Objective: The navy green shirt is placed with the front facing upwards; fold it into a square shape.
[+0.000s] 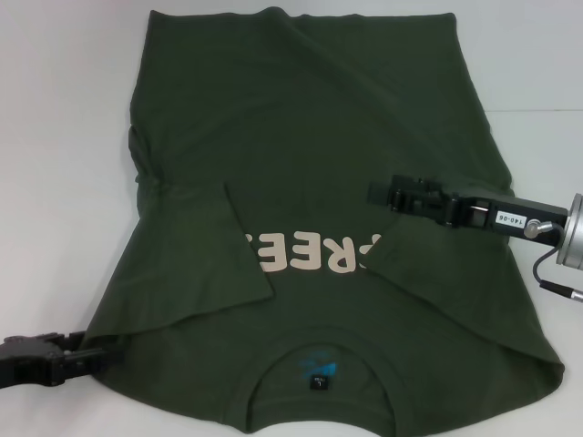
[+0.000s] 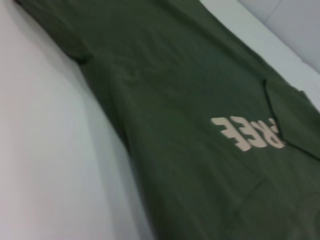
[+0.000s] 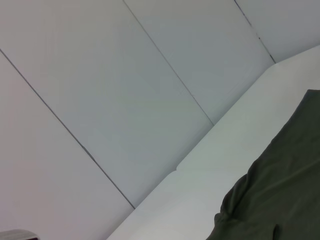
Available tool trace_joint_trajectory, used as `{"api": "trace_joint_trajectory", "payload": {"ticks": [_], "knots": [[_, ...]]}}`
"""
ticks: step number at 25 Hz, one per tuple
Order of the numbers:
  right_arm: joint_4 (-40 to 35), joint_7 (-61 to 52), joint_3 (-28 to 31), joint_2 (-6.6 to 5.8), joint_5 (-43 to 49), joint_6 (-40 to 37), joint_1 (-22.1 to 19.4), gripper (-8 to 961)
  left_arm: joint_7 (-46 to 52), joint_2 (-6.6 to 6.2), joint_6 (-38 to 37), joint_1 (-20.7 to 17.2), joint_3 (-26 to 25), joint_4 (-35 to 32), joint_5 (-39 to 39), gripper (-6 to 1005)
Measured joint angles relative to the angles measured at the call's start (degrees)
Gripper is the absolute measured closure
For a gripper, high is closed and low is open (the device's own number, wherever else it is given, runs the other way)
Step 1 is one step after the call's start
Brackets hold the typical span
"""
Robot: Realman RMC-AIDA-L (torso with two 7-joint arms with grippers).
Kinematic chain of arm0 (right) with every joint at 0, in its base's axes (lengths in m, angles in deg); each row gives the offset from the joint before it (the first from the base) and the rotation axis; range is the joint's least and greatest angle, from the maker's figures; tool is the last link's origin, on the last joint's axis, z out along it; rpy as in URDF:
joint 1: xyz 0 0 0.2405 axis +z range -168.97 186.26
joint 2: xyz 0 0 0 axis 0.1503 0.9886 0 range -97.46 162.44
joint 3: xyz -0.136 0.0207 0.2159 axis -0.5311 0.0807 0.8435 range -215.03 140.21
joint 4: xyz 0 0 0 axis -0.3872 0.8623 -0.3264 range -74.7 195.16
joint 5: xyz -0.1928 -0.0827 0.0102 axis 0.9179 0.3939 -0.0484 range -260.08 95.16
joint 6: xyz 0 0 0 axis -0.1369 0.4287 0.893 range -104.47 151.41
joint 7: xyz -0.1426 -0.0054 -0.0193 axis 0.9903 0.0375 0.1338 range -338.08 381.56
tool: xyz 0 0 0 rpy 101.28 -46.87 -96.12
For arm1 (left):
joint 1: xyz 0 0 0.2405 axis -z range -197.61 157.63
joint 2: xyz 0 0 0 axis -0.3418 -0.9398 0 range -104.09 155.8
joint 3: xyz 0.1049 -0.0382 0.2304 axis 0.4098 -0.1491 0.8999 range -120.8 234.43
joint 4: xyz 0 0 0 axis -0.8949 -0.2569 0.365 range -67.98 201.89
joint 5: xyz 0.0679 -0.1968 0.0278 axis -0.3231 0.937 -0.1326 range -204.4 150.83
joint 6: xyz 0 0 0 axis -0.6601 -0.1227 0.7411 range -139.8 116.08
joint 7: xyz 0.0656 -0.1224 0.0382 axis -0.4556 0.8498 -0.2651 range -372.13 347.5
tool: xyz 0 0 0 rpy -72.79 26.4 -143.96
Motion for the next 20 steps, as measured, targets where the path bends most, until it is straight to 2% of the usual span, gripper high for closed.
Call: {"api": "trace_joint_trajectory", "payload": {"ticks": [2,7,12,18,20], "knots": [[-0.05,0.0,0.04,0.0,0.0,-0.03,0.0,37,0.58,-0.12,0.77,0.21,0.11,0.15,-0.85,163],[-0.16,0.0,0.09,0.0,-0.45,-0.22,0.0,37,1.68,-0.13,1.53,0.4,0.79,-0.25,-2.02,335],[-0.22,0.0,0.09,0.0,-0.61,-0.36,-0.14,38,2.15,-0.1,1.64,0.69,0.94,-0.32,-2.07,589],[-0.22,0.0,0.09,-0.07,-0.63,-0.38,-0.39,40,2.3,-0.09,2.0,0.84,1.53,-0.28,-2.18,827],[-0.21,0.0,0.09,-0.08,-0.62,-0.4,-0.42,40,2.32,-0.09,2.04,0.92,1.56,-0.28,-2.24,852]]}}
